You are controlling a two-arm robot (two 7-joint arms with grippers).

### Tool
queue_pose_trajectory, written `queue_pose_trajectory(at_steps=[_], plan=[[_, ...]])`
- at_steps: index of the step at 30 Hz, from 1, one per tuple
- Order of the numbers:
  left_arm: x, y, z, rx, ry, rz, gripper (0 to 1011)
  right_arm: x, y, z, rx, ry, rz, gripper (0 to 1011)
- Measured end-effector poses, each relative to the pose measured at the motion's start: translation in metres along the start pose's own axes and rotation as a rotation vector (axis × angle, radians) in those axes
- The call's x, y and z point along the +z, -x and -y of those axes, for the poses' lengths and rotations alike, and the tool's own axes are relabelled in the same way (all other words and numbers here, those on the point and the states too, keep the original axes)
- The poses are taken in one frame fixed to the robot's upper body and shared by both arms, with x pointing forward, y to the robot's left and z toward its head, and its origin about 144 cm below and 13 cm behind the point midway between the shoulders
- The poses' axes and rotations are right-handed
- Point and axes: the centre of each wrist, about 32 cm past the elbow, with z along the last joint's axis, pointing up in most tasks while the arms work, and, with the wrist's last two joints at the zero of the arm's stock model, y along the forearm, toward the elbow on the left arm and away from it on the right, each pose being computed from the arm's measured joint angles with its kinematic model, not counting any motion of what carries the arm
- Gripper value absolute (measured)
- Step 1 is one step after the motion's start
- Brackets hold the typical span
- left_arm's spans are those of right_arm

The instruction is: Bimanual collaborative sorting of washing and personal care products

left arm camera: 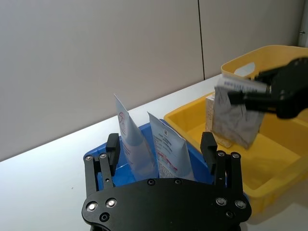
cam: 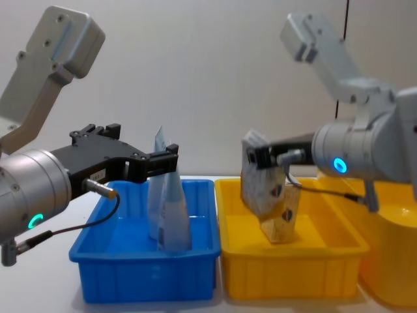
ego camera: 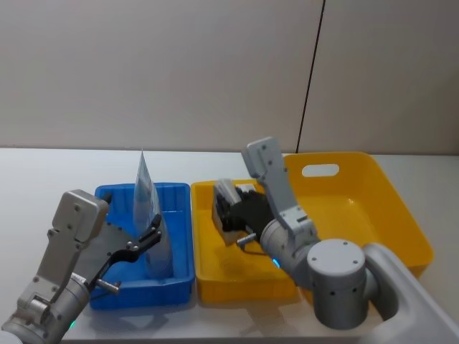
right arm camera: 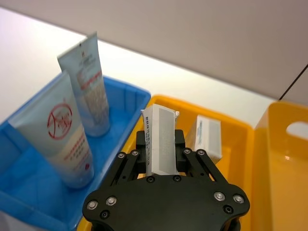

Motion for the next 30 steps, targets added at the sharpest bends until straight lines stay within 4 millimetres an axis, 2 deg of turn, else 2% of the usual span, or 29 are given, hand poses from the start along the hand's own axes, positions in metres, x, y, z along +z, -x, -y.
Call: queue_pose_trajectory(at_steps=[7,14,21,30], plan=[[0.000,0.000,0.000,0.000,0.000,0.000,1001,0.017,-0.010,0.009,-0.024,-0.094,0.018,299],[0.000,0.000,0.000,0.000,0.000,0.000,1001,0.030,-0.032,0.018,-0.099,-0.172,0.054,295],[0.000,0.000,0.000,0.000,0.000,0.000,1001,0.031,-0.054,0.021,-0.181,-0.190,0.076,295],[0.000,0.000,0.000,0.000,0.000,0.000,1001,0.023,-0.084,0.025,-0.280,-0.150,0.074,295]])
